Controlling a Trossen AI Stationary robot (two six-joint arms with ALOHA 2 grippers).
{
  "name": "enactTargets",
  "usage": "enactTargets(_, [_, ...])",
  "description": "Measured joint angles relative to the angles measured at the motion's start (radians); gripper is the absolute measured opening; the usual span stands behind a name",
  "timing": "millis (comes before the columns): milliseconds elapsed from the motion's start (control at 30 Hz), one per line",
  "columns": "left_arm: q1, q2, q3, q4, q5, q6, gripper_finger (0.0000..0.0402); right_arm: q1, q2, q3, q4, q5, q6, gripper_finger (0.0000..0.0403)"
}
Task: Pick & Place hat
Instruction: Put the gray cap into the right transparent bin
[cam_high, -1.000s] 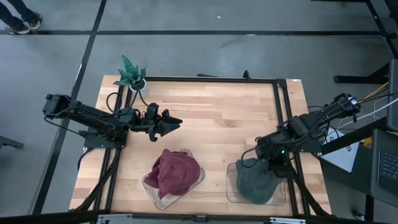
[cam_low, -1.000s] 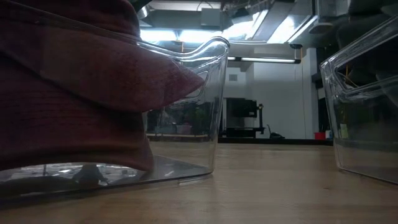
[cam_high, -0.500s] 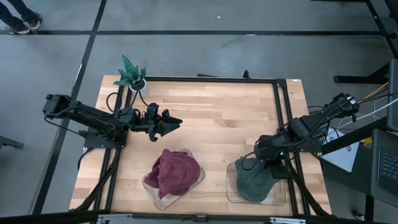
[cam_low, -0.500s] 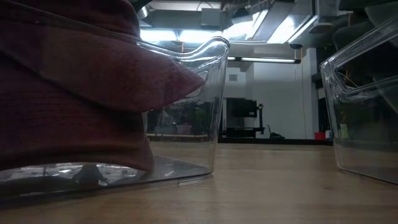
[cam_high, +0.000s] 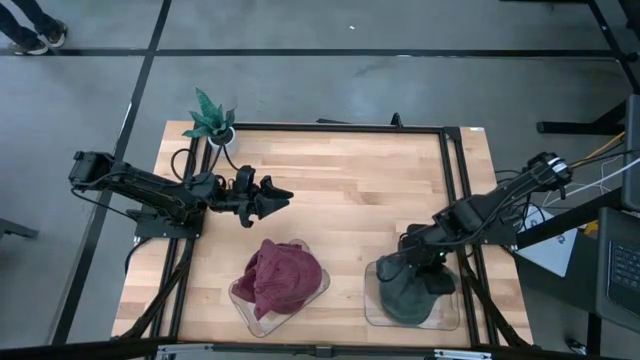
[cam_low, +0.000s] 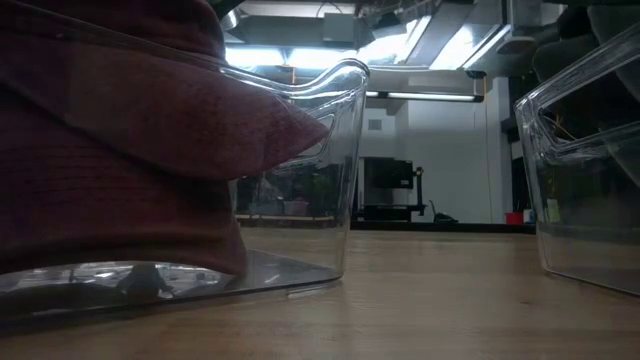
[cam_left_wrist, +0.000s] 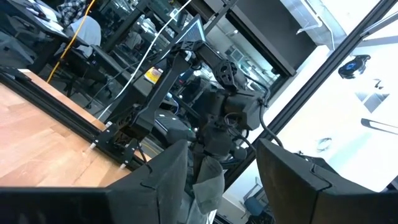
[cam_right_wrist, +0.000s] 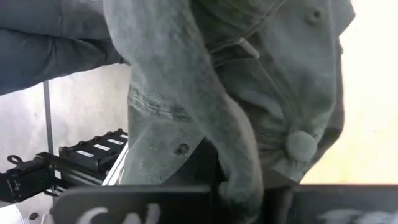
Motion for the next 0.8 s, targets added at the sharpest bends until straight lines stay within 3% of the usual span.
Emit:
enactTargets(333, [0.000, 0.000, 0.000, 0.000, 0.000, 0.001, 0.0185, 0.061, 0.068, 0.000, 0.005, 0.003, -0.001, 0.0009])
enactTargets(467, [0.000, 0.000, 0.000, 0.000, 0.002, 0.001, 0.0185, 0.062, 0.094, 0.000, 0.006, 0.055, -0.006, 0.0009])
enactTargets(800, [0.000, 0.000, 0.000, 0.000, 0.004, 0.000, 0.0186, 0.064, 0.133, -0.024, 0.034, 0.080, -0.107, 0.0010])
